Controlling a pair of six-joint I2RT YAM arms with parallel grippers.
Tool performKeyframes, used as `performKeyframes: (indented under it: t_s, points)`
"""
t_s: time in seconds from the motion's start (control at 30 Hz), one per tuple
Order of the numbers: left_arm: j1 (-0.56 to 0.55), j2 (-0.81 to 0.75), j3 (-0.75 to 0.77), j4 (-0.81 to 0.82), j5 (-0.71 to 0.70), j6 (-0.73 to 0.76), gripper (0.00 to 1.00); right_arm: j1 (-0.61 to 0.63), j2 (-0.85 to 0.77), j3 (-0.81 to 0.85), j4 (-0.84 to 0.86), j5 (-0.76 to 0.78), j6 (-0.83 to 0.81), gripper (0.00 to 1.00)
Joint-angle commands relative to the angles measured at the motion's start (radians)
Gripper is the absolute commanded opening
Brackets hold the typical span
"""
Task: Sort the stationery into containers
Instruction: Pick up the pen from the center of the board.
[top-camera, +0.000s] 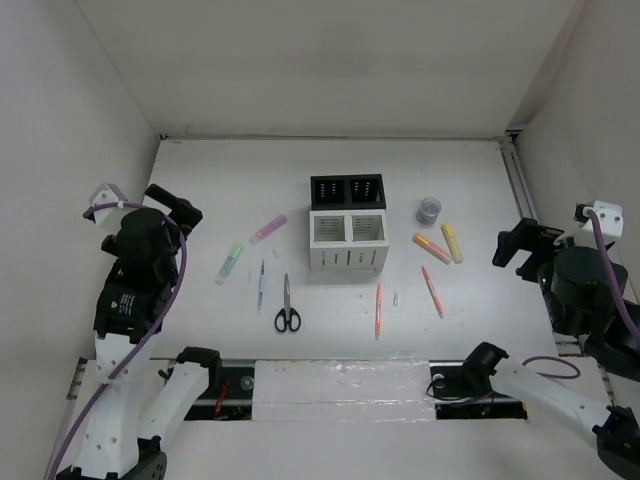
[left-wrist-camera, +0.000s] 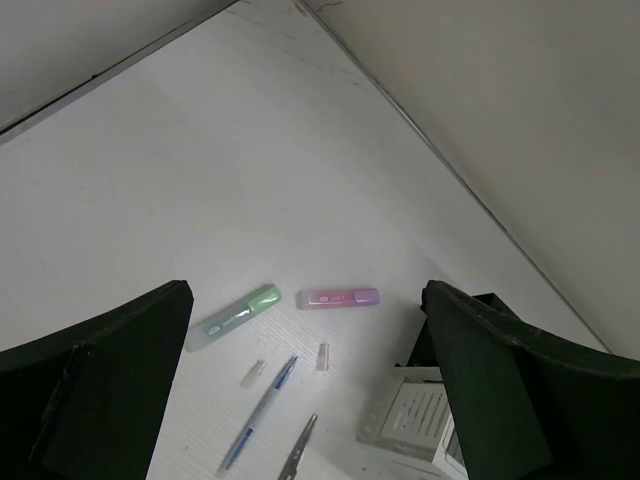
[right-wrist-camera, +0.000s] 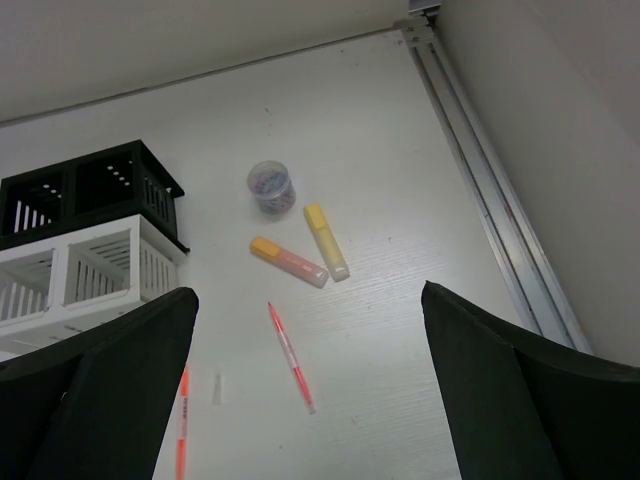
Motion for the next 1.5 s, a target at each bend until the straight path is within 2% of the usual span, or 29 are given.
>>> performKeyframes:
  t_s: [0.0,0.17,0.37,0.43,0.5,0.57,0.73,0.83,1.1,1.17,1.2,1.23,1.3,1.37,1.47]
  points:
    - [0.005,0.001,-0.003,0.014,0.004,0.025,1.00,-0.004,-0.006,0.011,0.039,0.019,-0.018,1.00]
    - [0.005,0.045,-0.012,0.026,0.013,0.065,1.00,-0.004,0.003,0.002,0.048,0.019,-0.028,1.00]
    - [0.005,0.107,-0.021,0.069,0.220,0.172,1.00,-0.004,0.013,-0.007,0.048,-0.014,-0.037,1.00]
    - [-0.070,0.140,-0.006,0.058,0.220,0.186,1.00,-0.004,0.022,-0.007,0.059,-0.040,-0.064,1.00]
    - [-0.080,0.198,0.003,0.025,0.243,0.203,1.00,-0.004,0.045,-0.007,0.059,-0.078,-0.075,1.00]
    - [-0.080,0.232,0.003,-0.003,0.323,0.219,1.00,-0.004,0.057,-0.007,0.070,-0.122,-0.087,1.00]
    - [-0.080,0.360,-0.066,-0.026,0.460,0.231,1.00,-0.004,0.066,-0.073,0.134,-0.191,-0.097,1.00]
    - [-0.080,0.369,-0.124,-0.026,0.523,0.222,1.00,-0.004,0.066,-0.101,0.168,-0.239,-0.097,1.00]
    - [-0.093,0.418,-0.136,-0.129,0.483,0.222,1.00,-0.004,0.046,-0.159,0.217,-0.334,-0.097,1.00]
    - [-0.193,0.401,-0.115,-0.164,0.367,0.170,1.00,-0.004,0.036,-0.168,0.217,-0.348,-0.097,1.00]
    - [-0.327,0.451,-0.091,-0.205,0.304,0.122,1.00,-0.004,0.025,-0.177,0.217,-0.365,-0.097,1.00]
    - [-0.378,0.478,-0.057,-0.268,0.264,0.090,1.00,-0.004,0.025,-0.191,0.228,-0.365,-0.097,1.00]
    - [-0.457,0.516,-0.057,-0.273,0.251,0.022,1.00,-0.004,0.002,-0.205,0.240,-0.391,-0.097,1.00]
    - [-0.457,0.516,-0.101,-0.240,0.305,0.012,1.00,-0.004,-0.010,-0.219,0.240,-0.391,-0.086,1.00]
    - [-0.457,0.506,-0.123,-0.226,0.287,-0.033,1.00,-0.004,-0.029,-0.242,0.249,-0.411,-0.086,1.00]
